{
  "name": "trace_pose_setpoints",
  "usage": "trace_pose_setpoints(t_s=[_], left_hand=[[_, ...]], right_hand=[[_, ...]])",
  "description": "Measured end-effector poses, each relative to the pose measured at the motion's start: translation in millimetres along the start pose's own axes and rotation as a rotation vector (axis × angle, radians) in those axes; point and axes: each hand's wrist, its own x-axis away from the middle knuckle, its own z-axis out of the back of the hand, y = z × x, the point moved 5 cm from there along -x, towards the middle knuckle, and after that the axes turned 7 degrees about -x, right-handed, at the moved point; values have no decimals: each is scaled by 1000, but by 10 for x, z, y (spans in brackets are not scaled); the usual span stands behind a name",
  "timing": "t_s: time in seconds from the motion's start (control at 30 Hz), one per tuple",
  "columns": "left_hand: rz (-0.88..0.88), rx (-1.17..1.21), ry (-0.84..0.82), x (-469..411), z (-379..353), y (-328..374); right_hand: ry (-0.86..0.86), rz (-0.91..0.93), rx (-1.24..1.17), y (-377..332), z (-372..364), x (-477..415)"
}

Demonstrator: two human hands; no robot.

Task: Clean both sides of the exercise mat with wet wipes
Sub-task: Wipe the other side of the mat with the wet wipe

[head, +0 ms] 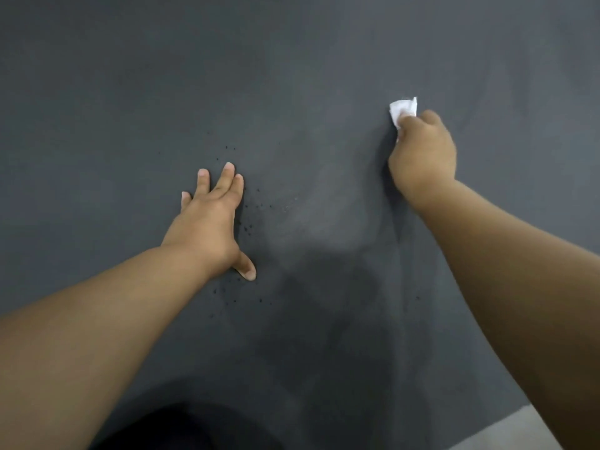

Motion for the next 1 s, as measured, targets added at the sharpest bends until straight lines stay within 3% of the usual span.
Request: trace_pose_setpoints(t_s=[0.07, 0.2, 0.27, 0.33, 0.43, 0.53, 0.63, 0.77, 0.83, 0.9, 1.0], left_hand=[[8, -8, -8, 5, 13, 25], [33, -18, -35, 24, 29, 46], [39, -36, -37, 38, 28, 40], [51, -66, -41, 59, 38, 63], [94, -114, -57, 76, 58, 145], [130, -161, -98, 80, 49, 280], [111, -110, -139, 92, 19, 507], [-89, -102, -102, 125, -59, 1008], [-148, -115, -94, 163, -155, 1280], [-184, -142, -85, 189, -257, 1514], [-197, -204, -89, 180, -344, 1760]], right_hand=[[-1, 123, -60, -234, -104, 181], [-230, 739, -183, -943, -429, 1062], [-290, 856, -152, -933, -405, 1219], [-274, 736, -75, -637, -262, 1003], [-80, 263, -3, 334, 100, 475], [-23, -121, 104, 1097, 400, 421], [34, -84, 6, 1022, 291, 755], [-52, 409, -158, 452, 42, 1519], [-116, 510, -158, 485, 32, 1681], [-50, 394, -136, 821, 154, 1544], [132, -49, -70, 1655, 496, 1241]])
